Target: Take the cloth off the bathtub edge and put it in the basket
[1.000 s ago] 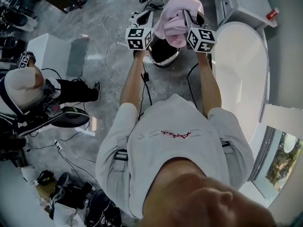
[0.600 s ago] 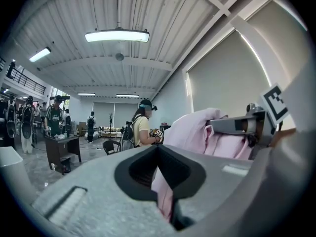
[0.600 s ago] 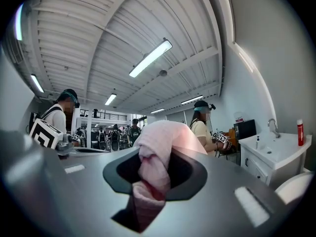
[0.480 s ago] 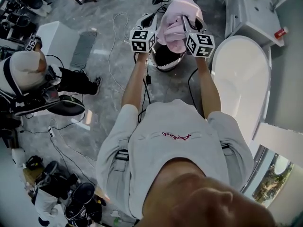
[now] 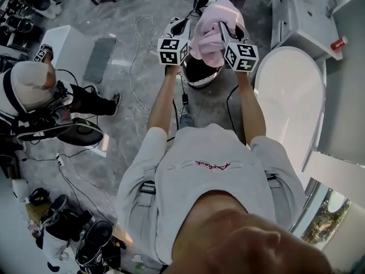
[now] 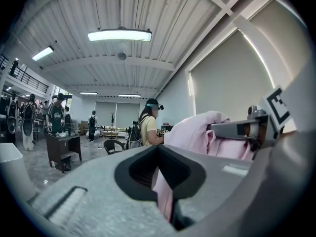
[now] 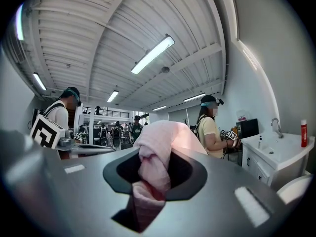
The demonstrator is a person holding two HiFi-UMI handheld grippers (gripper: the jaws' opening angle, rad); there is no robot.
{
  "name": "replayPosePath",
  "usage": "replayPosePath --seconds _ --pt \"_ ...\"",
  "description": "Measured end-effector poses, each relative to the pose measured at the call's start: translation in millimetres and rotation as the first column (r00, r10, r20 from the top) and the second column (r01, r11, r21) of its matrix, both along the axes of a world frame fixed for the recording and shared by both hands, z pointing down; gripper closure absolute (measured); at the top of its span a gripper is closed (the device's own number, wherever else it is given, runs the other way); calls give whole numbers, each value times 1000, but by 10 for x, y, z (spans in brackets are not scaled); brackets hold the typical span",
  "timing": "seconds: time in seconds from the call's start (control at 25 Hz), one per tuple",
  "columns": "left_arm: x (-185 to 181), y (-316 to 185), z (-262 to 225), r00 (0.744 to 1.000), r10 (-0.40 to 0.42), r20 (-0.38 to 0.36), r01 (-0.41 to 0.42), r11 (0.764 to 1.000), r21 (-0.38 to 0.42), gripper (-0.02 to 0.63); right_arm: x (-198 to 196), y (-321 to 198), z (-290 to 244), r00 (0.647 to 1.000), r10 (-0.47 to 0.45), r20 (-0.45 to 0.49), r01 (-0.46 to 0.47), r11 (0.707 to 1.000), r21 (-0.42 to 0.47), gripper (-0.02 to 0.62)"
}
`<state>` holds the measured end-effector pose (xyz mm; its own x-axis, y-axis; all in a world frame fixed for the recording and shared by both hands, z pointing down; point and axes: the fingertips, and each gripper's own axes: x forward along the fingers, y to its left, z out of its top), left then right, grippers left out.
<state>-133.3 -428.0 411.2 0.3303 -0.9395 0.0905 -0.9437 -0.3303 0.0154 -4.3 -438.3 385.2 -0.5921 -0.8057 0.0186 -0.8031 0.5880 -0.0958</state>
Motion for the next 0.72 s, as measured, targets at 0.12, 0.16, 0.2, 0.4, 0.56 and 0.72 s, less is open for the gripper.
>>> replayPosePath --seconds 0.12,0.16,0.2,0.4,0.56,0.72 --pt "-124 -142 -8 1000 14 7 -14 1000 9 606 -105 -134 -15 1000 22 -5 -22 1000 10 488" --pt "-188 -186 1 1000 16 9 -16 1000 11 606 -156 -172 -15 1000 28 -5 -28 1000 12 488" --pt "-252 -232 16 1000 18 5 -18 1000 10 606 -205 -206 -7 999 34 -6 -34 999 12 488" --pt "-499 -556 -34 999 51 -14 -51 999 17 606 -434 -449 -30 998 69 -15 -69 998 12 488" --pt "-751 -796 -111 997 80 -24 -79 996 29 606 -681 -633 -106 995 98 -16 -97 995 21 488" --pt "-931 -977 -95 994 105 -33 -105 994 22 606 -838 -765 -159 992 125 -12 -124 992 27 488"
